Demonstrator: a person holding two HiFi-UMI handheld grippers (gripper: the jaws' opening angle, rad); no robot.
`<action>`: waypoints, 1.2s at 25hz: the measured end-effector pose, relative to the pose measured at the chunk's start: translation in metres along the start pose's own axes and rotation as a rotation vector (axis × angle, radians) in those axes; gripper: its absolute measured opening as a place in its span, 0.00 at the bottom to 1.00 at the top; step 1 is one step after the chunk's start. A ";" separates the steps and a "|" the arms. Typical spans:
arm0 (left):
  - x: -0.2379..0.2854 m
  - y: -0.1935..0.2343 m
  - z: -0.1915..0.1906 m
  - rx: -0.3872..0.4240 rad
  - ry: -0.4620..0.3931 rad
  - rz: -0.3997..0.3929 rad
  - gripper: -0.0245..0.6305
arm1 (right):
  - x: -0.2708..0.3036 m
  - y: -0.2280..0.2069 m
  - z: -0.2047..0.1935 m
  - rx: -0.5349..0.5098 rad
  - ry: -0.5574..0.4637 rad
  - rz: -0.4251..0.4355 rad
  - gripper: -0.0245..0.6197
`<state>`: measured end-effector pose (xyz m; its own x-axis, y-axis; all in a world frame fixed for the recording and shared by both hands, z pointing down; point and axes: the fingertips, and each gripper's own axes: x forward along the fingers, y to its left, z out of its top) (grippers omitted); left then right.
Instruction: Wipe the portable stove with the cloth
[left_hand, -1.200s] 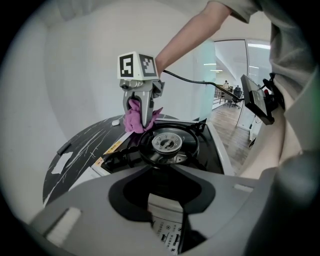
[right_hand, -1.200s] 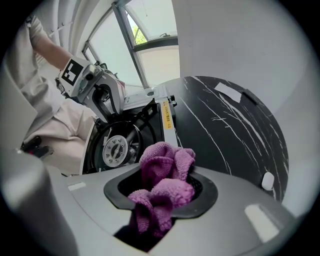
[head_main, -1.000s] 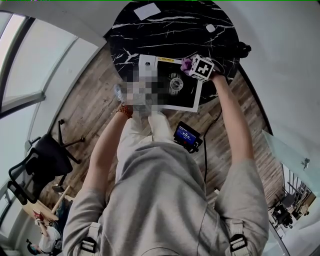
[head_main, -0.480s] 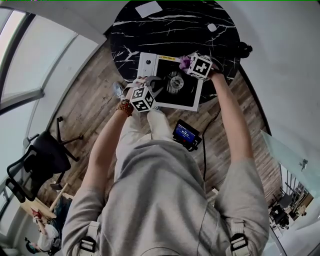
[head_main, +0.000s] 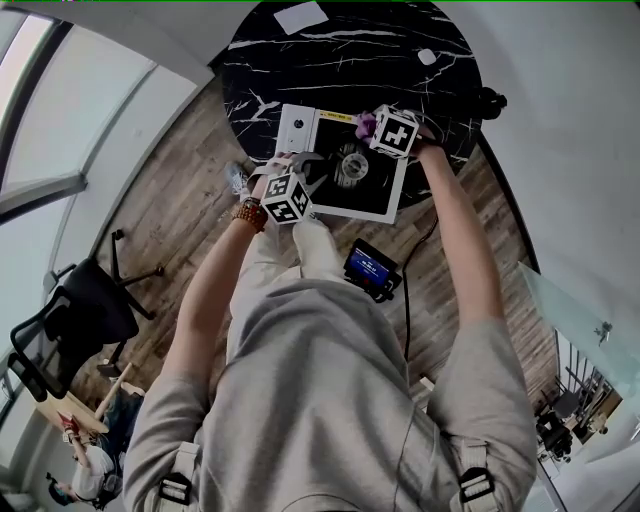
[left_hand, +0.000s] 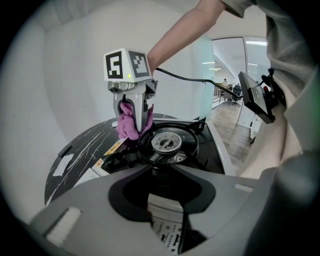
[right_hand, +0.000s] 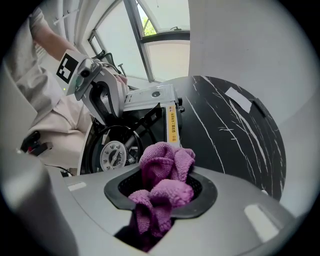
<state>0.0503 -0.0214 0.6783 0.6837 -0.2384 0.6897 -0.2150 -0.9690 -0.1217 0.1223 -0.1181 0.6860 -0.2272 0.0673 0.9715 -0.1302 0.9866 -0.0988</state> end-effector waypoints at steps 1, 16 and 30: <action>0.000 0.000 0.000 0.000 -0.001 0.000 0.20 | -0.001 0.000 0.001 -0.002 0.001 0.001 0.30; -0.001 0.001 0.001 -0.003 -0.002 0.000 0.19 | 0.000 0.007 0.014 -0.041 0.037 0.037 0.30; 0.000 0.001 0.001 0.003 0.005 0.003 0.19 | 0.004 0.009 0.035 -0.079 0.030 0.046 0.29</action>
<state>0.0506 -0.0219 0.6775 0.6795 -0.2409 0.6930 -0.2146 -0.9685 -0.1262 0.0863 -0.1144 0.6813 -0.2016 0.1163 0.9725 -0.0437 0.9909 -0.1275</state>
